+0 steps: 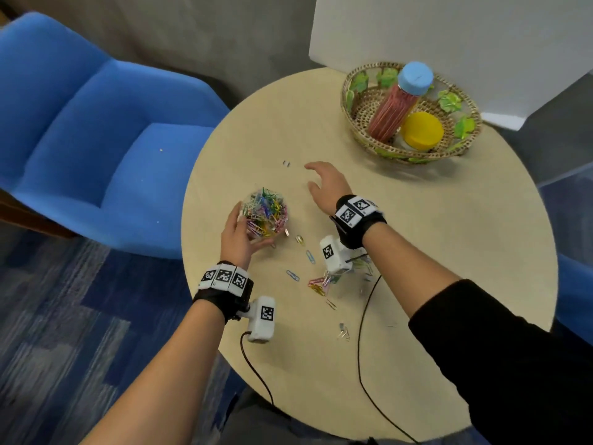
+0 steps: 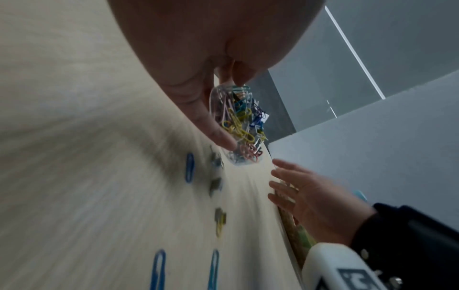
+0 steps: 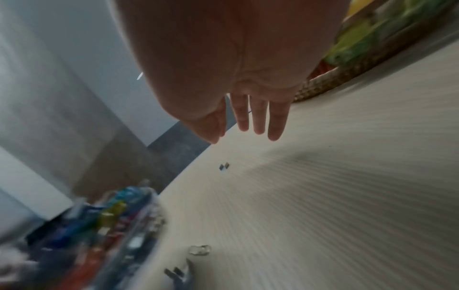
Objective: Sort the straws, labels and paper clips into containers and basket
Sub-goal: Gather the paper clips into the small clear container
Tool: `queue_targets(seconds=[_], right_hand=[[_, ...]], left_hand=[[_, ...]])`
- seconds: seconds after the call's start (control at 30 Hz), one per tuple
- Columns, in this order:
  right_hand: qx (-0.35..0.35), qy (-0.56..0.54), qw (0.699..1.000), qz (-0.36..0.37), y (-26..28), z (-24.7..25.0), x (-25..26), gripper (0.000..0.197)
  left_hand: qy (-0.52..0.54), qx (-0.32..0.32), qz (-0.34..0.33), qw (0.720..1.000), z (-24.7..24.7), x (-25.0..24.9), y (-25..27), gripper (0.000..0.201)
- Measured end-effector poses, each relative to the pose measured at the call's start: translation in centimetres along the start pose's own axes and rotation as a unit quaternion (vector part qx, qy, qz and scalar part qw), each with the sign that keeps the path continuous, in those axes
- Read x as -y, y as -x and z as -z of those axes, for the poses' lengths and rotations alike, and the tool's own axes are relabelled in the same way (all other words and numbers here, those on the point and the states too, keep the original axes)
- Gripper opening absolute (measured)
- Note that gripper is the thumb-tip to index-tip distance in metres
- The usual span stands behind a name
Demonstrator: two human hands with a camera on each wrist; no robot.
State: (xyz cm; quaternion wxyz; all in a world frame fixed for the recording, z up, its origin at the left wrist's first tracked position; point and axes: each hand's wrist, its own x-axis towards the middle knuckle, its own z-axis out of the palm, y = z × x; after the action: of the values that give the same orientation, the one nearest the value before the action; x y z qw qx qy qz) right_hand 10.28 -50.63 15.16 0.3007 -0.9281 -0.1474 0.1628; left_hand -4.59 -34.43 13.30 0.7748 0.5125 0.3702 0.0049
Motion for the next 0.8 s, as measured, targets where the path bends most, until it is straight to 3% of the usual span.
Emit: queue_targets(seconds=[0.17,0.23,0.33,0.5,0.67,0.73,0.8], right_hand=[[0.08,0.071,0.994,-0.004,-4.4,-3.5,0.8,0.064],[0.102,0.095,0.99,-0.007,-5.2,-4.5,1.3,0.065],[0.136,0.136,0.98,0.046,-4.7,-5.4,2.7,0.061],[0.188,0.228,0.94,0.169,0.5,-6.2,3.6,0.068],[0.21,0.287,0.901,0.247,7.2,-7.8,0.5,0.068],[0.218,0.252,0.906,0.26,8.9,-8.1,-1.0,0.062],[0.224,0.24,0.911,0.25,10.7,-7.7,-1.9,0.057]], left_hand=[[0.028,-0.057,-0.007,0.998,3.9,-1.2,-1.8,0.045],[0.035,-0.076,-0.012,0.996,5.0,-1.1,-2.5,0.045],[0.049,-0.088,-0.021,0.995,5.9,-1.2,-2.8,0.044],[0.065,-0.093,-0.012,0.993,6.0,-0.7,-2.4,0.043],[0.051,-0.088,-0.002,0.995,5.2,0.9,-1.7,0.044],[0.031,-0.067,-0.021,0.997,5.0,1.5,-1.6,0.056],[0.077,-0.034,0.019,0.996,4.7,2.1,-1.9,0.079]])
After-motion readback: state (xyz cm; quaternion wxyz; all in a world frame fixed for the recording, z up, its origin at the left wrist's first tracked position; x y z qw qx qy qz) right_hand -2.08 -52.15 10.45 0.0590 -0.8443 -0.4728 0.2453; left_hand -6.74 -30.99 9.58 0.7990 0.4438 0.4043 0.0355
